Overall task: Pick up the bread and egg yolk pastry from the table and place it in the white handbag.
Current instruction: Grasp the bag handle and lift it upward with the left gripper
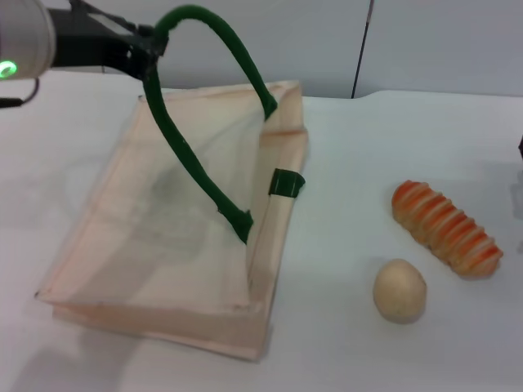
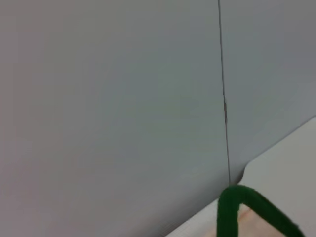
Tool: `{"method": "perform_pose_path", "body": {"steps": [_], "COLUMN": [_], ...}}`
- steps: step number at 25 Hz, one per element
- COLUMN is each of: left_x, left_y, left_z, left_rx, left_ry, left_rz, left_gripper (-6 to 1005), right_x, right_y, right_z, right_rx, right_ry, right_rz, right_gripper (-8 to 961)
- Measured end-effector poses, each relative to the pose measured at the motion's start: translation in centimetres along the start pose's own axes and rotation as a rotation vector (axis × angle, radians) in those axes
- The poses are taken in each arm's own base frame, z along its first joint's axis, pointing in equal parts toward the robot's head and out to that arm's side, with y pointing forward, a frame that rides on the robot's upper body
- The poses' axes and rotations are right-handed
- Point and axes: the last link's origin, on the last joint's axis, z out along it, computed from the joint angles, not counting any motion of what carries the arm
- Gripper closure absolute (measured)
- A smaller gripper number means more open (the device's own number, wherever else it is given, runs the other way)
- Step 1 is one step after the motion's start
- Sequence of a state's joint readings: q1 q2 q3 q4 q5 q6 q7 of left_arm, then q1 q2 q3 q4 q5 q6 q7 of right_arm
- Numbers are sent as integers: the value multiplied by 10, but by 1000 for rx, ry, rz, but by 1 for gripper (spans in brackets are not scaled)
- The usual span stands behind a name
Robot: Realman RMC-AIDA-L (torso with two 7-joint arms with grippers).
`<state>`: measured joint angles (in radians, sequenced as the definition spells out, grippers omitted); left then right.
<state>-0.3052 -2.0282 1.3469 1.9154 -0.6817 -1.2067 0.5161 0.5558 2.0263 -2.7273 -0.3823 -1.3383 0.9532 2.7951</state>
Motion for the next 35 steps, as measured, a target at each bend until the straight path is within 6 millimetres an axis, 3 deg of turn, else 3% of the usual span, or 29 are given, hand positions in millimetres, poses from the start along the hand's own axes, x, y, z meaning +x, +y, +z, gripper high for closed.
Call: {"method": "perform_pose_path", "body": {"steps": [9,35], "left_x": [15,48], "left_y": [-5,11], "left_z": [-23,-31], "left_rx": [31,-78], "left_ry": [52,164], "left_rz": [29,99], "left_gripper": [877,877], "right_x": [1,3], "right_y": [-1,-5], "right_z": [0,0], "right_rx": [3,15], "right_ry": [3,18], "right_rz": [3,2], "right_gripper": [327,326]}}
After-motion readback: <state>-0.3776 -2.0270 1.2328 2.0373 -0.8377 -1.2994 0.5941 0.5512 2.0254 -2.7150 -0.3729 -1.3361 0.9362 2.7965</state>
